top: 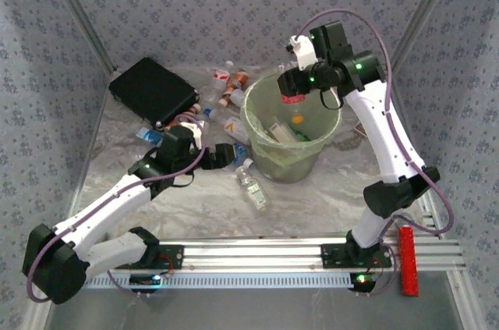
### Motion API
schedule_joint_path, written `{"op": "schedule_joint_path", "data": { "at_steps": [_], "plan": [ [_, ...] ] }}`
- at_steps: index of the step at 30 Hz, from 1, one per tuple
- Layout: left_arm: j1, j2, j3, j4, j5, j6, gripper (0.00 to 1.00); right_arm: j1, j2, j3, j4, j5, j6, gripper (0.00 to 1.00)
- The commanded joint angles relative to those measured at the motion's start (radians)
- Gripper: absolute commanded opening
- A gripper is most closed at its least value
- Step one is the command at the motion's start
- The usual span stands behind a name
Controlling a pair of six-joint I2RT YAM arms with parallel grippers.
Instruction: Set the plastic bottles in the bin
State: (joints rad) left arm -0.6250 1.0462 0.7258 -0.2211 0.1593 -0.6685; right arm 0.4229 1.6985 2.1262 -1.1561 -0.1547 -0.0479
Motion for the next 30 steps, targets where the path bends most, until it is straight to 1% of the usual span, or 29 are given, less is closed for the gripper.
{"op": "schedule_joint_path", "data": {
  "at_steps": [1,7,9,13,17,22,26,28,30],
  "plan": [
    [-0.015,0.027,-0.023,-0.057,-0.050,-0.127,1.00,-0.006,0.039,0.028,-0.129,0.105,-0.064,0.54],
    [-0.094,0.064,-0.057,-0.094,-0.125,-0.286,0.99,0.005,0.097,-0.027,-0.152,0.165,-0.088,0.53],
    [-0.118,0.076,-0.066,-0.100,-0.126,-0.363,0.96,0.013,0.115,-0.067,-0.125,0.167,-0.086,0.52],
    [-0.164,0.089,-0.066,-0.103,-0.121,-0.468,0.94,0.032,0.140,-0.150,-0.079,0.201,-0.065,0.52],
    [-0.219,0.117,-0.089,-0.045,-0.111,-0.556,0.94,0.034,0.165,-0.224,-0.039,0.224,-0.049,0.52],
    [-0.278,0.177,-0.107,0.031,-0.095,-0.620,0.95,0.032,0.178,-0.316,0.025,0.224,-0.028,0.53],
    [-0.312,0.229,-0.115,0.091,-0.096,-0.660,0.95,0.028,0.174,-0.370,0.083,0.168,-0.034,0.60],
    [-0.318,0.255,-0.118,0.123,-0.086,-0.671,0.96,0.024,0.175,-0.374,0.088,0.164,-0.026,0.67],
    [-0.321,0.278,-0.119,0.147,-0.079,-0.675,0.98,0.024,0.169,-0.378,0.094,0.163,-0.024,0.74]
  ]
}}
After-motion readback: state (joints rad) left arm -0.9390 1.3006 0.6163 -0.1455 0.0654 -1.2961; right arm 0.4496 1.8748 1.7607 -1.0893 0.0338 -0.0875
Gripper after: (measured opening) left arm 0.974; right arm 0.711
